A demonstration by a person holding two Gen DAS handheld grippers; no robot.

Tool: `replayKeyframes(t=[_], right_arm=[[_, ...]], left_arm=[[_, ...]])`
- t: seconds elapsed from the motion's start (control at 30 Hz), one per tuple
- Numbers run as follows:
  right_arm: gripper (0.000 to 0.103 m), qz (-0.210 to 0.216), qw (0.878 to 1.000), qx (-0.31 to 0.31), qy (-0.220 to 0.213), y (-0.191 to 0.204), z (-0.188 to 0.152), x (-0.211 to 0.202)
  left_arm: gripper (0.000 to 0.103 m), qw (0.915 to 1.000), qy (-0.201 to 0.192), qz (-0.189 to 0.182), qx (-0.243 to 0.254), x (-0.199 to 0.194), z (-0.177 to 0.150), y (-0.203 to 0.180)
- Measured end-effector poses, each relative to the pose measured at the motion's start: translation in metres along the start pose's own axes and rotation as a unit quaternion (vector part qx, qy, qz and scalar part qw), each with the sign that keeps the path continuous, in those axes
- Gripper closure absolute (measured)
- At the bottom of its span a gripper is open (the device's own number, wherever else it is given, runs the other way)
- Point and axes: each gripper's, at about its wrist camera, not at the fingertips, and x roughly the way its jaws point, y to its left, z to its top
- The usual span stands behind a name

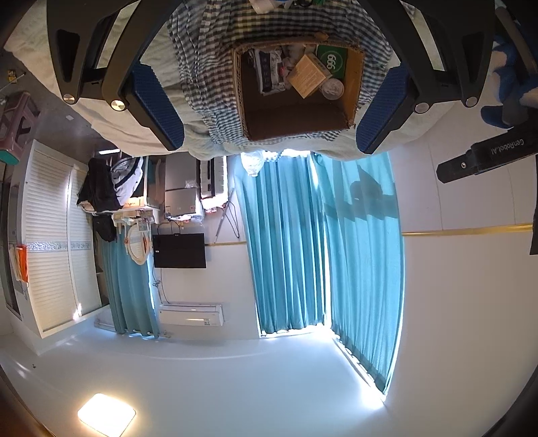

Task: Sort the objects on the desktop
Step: 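Pull both grippers back from the cardboard box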

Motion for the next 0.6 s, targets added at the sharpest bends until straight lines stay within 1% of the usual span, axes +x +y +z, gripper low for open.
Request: replayKeyframes(t=[0.1, 0.2, 0.27, 0.33, 0.43, 0.53, 0.6], right_arm=[[0.000, -0.003, 1.000, -0.009, 0.001, 0.000, -0.012, -0.006], [0.000, 0.004, 1.000, -0.002, 0.021, -0.006, -0.026, 0.000], [0.000, 0.011, 0.999, 0.001, 0.037, -0.009, -0.037, 0.006], [0.000, 0.018, 0.999, 0.009, 0.048, -0.012, -0.048, 0.011], [0.000, 0.016, 0.998, 0.011, 0.060, -0.016, -0.066, 0.018], [0.000, 0.012, 0.997, 0.001, 0.076, -0.019, -0.087, 0.029], [0.000, 0.022, 0.996, -0.002, 0.086, -0.020, -0.100, 0.038]], left_arm=[[0.000, 0.9997, -0.006, 0.009, 0.023, 0.000, -0.011, -0.006], [0.000, 0.9997, -0.001, 0.010, 0.024, 0.004, -0.026, -0.008], [0.000, 0.9998, 0.011, 0.009, 0.013, 0.011, -0.038, -0.007], [0.000, 0.9994, 0.027, 0.022, -0.002, 0.022, -0.051, -0.005], [0.000, 0.9981, 0.053, 0.028, -0.016, 0.046, -0.075, 0.000], [0.000, 0.9963, 0.080, 0.030, -0.008, 0.067, -0.099, 0.002], [0.000, 0.9950, 0.093, 0.035, 0.000, 0.077, -0.113, 0.000]])
